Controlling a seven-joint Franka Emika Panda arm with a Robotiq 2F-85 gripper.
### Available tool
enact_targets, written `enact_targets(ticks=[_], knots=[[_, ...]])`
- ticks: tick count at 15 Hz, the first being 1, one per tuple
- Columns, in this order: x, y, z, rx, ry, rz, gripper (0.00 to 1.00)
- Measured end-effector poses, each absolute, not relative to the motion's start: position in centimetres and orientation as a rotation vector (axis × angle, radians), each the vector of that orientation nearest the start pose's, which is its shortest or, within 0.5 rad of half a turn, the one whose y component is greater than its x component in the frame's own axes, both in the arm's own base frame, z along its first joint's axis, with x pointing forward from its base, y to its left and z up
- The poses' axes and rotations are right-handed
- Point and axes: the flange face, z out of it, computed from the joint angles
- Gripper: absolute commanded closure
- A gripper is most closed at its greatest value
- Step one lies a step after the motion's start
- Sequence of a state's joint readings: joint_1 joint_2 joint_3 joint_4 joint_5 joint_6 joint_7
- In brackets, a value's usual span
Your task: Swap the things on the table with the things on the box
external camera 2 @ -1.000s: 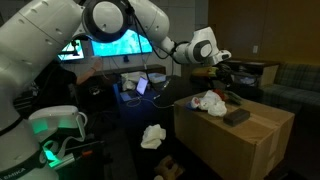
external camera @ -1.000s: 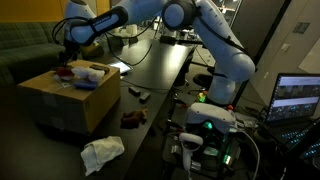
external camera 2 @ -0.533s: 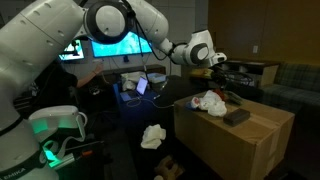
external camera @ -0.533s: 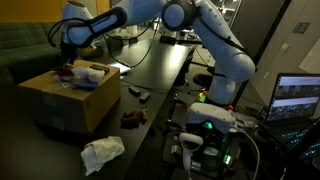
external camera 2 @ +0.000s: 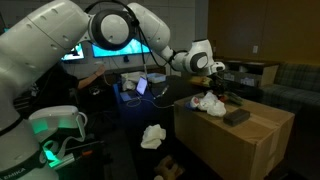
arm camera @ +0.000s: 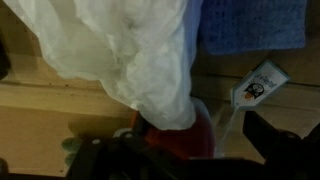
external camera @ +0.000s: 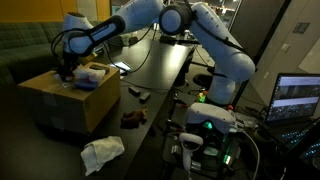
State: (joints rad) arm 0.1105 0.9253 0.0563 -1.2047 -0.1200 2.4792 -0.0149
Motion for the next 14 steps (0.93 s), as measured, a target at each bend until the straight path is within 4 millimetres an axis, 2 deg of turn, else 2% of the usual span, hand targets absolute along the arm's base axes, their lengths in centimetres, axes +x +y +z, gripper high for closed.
enact_targets(ticks=[3,10,14], knots=[[78.4,11.7,24.8,-3.093,-0.358,-0.556,0.0],[79.2,11.3,26.0,-3.082,-0.336,-0.6,0.0],[79.6,11.2,25.7,-3.08,-0.333,-0.611,0.0]])
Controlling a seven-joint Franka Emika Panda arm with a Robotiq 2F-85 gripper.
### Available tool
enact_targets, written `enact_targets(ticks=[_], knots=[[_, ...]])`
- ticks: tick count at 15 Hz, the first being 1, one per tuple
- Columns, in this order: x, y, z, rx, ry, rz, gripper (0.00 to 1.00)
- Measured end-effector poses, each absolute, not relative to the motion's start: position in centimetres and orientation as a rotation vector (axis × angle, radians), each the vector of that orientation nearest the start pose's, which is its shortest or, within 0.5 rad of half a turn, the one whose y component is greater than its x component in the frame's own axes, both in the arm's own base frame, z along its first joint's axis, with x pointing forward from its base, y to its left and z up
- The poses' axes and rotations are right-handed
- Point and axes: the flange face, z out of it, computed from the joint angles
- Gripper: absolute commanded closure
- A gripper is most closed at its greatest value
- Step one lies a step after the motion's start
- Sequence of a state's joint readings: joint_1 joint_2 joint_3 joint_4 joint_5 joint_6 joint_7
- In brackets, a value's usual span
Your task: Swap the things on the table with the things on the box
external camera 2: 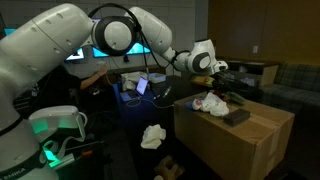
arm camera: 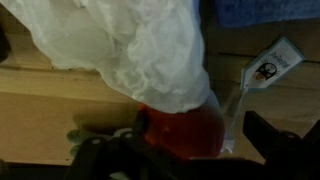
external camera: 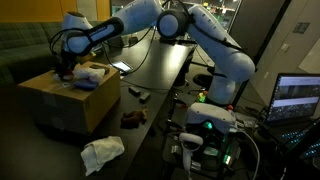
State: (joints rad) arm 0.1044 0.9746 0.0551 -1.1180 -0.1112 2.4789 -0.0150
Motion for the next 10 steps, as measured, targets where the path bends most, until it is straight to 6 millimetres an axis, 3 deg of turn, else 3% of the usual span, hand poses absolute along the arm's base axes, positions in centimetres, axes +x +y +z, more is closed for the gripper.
enact_targets(ticks=[2,3,5,10], knots=[[79.8,11.1,25.4,-3.081,-0.331,-0.616,0.05],[79.9,11.0,25.2,-3.083,-0.329,-0.618,0.25],[80.2,10.7,25.0,-3.086,-0.325,-0.625,0.3],[80.7,10.1,25.4,-3.093,-0.315,-0.653,0.69]])
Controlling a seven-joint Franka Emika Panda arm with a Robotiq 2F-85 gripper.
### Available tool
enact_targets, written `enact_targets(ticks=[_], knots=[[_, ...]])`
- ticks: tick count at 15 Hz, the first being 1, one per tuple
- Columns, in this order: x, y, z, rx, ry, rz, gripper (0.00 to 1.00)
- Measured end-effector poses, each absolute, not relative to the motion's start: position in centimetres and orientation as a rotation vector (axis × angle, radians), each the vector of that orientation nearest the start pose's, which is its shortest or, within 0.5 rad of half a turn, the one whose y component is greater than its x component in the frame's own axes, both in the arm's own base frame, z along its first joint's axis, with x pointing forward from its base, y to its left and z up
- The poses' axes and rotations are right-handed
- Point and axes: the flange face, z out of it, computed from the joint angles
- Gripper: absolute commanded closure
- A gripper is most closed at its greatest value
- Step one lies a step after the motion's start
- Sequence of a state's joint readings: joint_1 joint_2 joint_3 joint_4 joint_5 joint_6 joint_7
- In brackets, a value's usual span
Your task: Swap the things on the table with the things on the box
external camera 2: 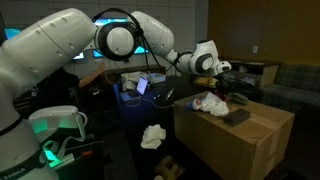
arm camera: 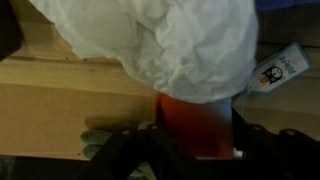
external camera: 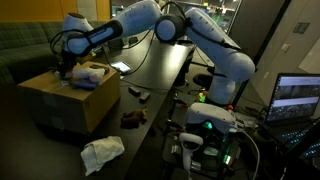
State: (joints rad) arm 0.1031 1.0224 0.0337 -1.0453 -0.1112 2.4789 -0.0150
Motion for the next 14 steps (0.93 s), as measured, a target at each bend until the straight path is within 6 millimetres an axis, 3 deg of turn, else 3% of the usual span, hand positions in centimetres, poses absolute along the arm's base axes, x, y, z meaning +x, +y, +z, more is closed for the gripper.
enact_targets(ticks=[2,4,9,14], knots=[[80.8,10.0,25.8,-3.092,-0.313,-0.666,0.83],[80.9,10.0,26.3,-3.089,-0.314,-0.679,0.88],[81.1,10.5,28.6,-3.074,-0.332,-0.732,0.87],[80.3,11.3,34.0,-3.061,-0.431,-0.739,0.87]])
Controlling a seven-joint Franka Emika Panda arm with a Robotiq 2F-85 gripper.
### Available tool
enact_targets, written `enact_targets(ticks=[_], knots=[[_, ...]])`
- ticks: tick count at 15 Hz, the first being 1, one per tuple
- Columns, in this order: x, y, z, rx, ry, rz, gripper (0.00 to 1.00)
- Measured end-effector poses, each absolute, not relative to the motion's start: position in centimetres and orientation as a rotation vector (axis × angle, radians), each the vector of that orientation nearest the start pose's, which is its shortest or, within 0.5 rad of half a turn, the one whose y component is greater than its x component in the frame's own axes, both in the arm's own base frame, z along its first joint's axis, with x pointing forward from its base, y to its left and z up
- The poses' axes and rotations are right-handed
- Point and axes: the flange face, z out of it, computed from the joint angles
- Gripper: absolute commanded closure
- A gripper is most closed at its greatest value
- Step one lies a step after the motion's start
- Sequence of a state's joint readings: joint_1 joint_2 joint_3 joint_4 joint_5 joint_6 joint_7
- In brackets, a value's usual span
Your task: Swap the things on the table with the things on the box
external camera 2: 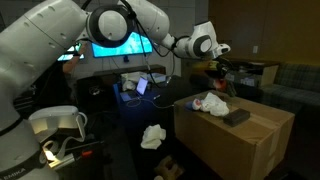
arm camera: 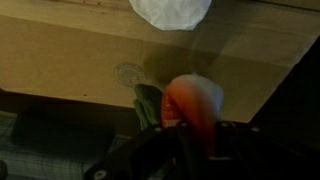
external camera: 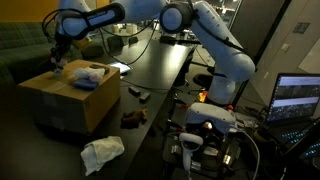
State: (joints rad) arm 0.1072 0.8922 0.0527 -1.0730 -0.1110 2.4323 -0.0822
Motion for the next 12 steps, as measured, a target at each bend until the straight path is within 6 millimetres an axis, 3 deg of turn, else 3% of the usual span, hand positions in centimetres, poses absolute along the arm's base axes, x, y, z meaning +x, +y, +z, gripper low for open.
enact_targets(ticks=[3,7,9,12], knots=[[78.3,10.5,38.6,-3.034,-0.53,-0.652,0.86],[74.1,7.1,43.8,-2.988,-0.643,-0.466,0.86],[71.5,4.7,45.3,-2.981,-0.677,-0.371,0.86],[67.3,0.7,46.0,-2.973,-0.704,-0.237,0.86]])
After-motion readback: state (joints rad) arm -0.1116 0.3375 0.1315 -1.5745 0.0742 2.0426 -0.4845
